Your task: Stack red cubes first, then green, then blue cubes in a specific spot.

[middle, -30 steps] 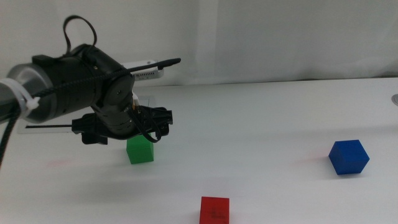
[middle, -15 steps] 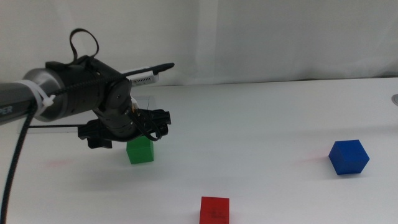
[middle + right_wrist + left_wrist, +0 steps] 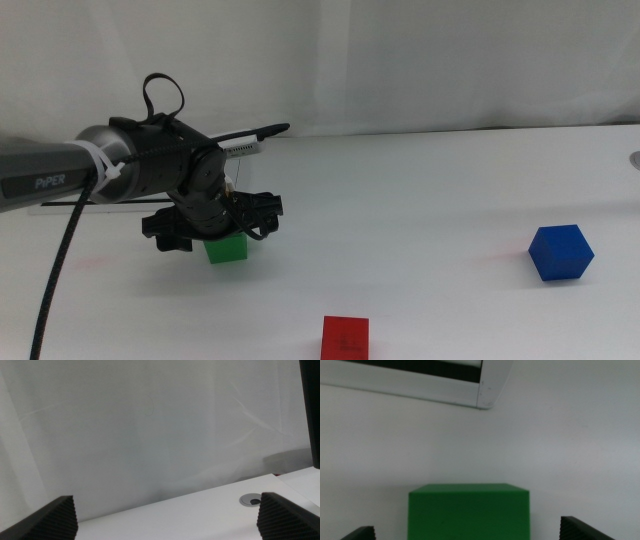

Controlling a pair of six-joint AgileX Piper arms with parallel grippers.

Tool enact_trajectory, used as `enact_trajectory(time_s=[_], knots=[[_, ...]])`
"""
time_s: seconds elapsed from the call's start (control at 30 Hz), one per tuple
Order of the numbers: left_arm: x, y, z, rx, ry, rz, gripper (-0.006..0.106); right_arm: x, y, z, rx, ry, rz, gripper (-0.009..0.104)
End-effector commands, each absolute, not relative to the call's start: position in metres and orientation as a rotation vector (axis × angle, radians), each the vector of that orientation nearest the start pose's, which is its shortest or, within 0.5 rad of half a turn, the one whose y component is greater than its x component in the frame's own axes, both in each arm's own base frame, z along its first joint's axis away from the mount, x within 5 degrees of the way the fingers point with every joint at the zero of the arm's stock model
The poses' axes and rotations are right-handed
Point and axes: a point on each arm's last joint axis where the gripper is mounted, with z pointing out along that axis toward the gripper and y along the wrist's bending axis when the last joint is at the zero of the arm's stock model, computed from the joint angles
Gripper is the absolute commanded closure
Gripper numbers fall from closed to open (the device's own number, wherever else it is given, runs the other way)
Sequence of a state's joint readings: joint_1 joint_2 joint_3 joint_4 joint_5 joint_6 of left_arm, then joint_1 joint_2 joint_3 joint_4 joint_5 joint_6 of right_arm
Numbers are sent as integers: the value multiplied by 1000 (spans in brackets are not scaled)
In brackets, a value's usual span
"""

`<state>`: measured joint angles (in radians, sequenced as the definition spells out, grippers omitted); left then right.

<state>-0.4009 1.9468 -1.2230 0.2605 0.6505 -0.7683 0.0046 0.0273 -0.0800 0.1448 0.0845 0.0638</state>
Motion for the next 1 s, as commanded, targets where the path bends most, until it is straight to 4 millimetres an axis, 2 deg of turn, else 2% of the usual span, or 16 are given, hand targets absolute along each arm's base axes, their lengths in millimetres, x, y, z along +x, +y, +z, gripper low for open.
enact_trajectory(time_s=[0.0,0.13,0.23,0.33,0.57,0.8,0.97], knots=[[358,-135,155,-269,2782,-20,9,55,1,231,132,1502,172,-2],[358,-135,154,-271,2784,-22,9,55,1,231,132,1502,172,-2],[358,-135,148,-272,2803,-5,19,55,1,231,132,1502,172,-2],[357,-135,140,-273,2827,16,39,55,1,231,132,1502,172,-2],[360,-134,137,-230,2816,44,103,55,1,231,132,1502,172,-2],[359,-131,143,-156,2809,99,103,55,1,231,132,1502,172,-2],[353,-131,180,-145,2748,27,103,55,1,231,132,1502,172,-2]])
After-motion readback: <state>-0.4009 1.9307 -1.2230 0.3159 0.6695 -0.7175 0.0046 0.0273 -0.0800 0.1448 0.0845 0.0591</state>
